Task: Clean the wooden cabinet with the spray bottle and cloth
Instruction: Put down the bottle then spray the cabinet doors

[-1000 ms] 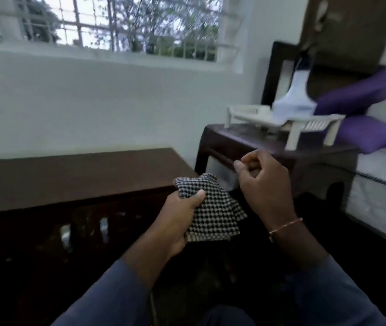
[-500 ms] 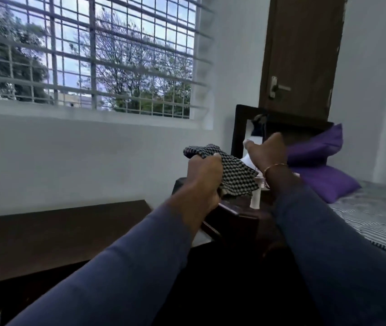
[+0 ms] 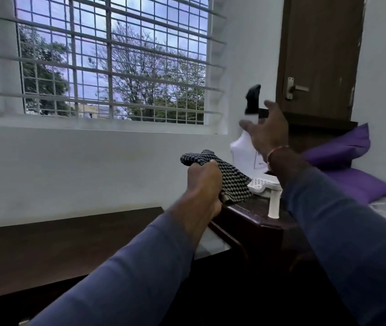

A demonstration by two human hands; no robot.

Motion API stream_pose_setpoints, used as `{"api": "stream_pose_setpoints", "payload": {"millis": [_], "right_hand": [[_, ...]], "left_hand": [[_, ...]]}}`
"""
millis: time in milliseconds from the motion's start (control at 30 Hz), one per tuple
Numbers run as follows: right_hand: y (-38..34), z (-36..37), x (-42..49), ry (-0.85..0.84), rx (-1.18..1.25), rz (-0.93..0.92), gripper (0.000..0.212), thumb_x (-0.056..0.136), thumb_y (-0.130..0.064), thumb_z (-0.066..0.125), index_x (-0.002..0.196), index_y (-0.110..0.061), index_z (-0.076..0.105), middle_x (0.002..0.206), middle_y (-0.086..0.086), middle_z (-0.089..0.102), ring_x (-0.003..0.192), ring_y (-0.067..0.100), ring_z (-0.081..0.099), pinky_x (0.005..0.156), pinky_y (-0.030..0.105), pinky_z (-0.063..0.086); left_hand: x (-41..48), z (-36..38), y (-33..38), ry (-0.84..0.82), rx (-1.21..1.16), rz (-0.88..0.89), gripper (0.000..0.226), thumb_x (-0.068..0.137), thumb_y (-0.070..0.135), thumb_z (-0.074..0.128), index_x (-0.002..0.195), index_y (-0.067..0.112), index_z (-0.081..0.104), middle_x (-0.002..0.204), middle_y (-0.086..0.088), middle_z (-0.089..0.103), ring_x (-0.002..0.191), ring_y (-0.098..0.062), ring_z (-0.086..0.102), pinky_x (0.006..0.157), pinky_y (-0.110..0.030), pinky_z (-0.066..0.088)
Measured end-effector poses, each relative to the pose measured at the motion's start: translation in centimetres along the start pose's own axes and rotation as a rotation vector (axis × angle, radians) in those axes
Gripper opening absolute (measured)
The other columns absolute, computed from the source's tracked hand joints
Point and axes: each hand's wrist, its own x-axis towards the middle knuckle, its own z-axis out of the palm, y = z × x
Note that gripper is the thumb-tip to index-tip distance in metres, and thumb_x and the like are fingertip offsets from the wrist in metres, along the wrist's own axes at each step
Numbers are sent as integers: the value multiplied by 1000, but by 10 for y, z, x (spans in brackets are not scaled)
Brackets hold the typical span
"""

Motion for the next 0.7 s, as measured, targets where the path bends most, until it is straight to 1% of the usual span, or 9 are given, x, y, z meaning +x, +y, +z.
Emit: {"api": "stream_pose_setpoints", "payload": {"millis": [100, 200, 300, 400, 467, 533, 600, 633, 700], "right_hand": [[-43, 15, -12, -62, 102, -47, 80, 77, -31, 80, 144, -13, 39, 127, 11, 57, 103, 15, 55, 98, 35, 48], [-61, 38, -54, -167, 199, -10, 75, 77, -32, 79, 139, -10, 44, 114, 9, 63, 100, 18, 61, 96, 37, 50], [-51, 68, -129, -326, 320, 117, 72, 75, -32, 81, 135, -7, 51, 96, 7, 72, 85, 20, 70, 83, 42, 57], [-28, 97, -216, -463, 363, 212, 59, 74, -30, 81, 125, -10, 59, 86, 9, 74, 77, 22, 71, 73, 43, 59], [-17, 111, -273, -563, 398, 286, 54, 75, -27, 81, 122, -10, 58, 91, 7, 72, 80, 19, 70, 71, 37, 58], [-9, 119, -316, -652, 465, 370, 49, 78, -22, 79, 120, -10, 56, 97, 0, 67, 81, 9, 64, 65, 19, 52], [-4, 125, -351, -727, 486, 438, 49, 82, -20, 76, 124, -12, 51, 97, -9, 58, 82, -1, 56, 61, 10, 44], [1, 128, -366, -739, 494, 467, 48, 83, -22, 75, 124, -16, 50, 97, -12, 56, 83, -1, 54, 63, 12, 42], [14, 133, -392, -722, 479, 507, 36, 82, -27, 76, 110, -29, 53, 102, -8, 57, 88, -1, 55, 74, 20, 42]], "left_hand": [[-3, -26, 9, 71, -17, -7, 20, 100, 8, 43, 114, -1, 54, 102, -19, 65, 77, -31, 66, 66, -42, 58], [-22, -69, 12, 140, -51, -59, 24, 103, 11, 40, 115, 2, 58, 94, -16, 68, 72, -28, 67, 42, -33, 55], [-56, -130, 2, 233, -11, -145, 29, 105, 14, 34, 102, 5, 62, 83, -14, 71, 60, -26, 68, 40, -31, 53], [-90, -194, -24, 346, 36, -242, 38, 106, 12, 30, 87, 5, 61, 64, -10, 72, 55, -22, 67, 45, -29, 53], [-111, -234, -49, 434, 63, -297, 38, 106, 12, 29, 87, 6, 62, 75, -13, 72, 66, -25, 66, 53, -33, 51], [-128, -268, -75, 520, 90, -344, 38, 106, 13, 30, 92, 5, 63, 84, -14, 70, 72, -27, 64, 59, -33, 49], [-143, -298, -102, 590, 122, -386, 34, 106, 17, 34, 108, 3, 65, 92, -15, 71, 79, -31, 65, 64, -34, 52], [-151, -309, -114, 613, 133, -414, 34, 106, 18, 36, 113, 3, 65, 99, -17, 72, 84, -33, 66, 68, -36, 54], [-164, -326, -137, 649, 149, -446, 33, 105, 20, 38, 115, 4, 65, 105, -20, 72, 92, -36, 67, 77, -41, 55]]}}
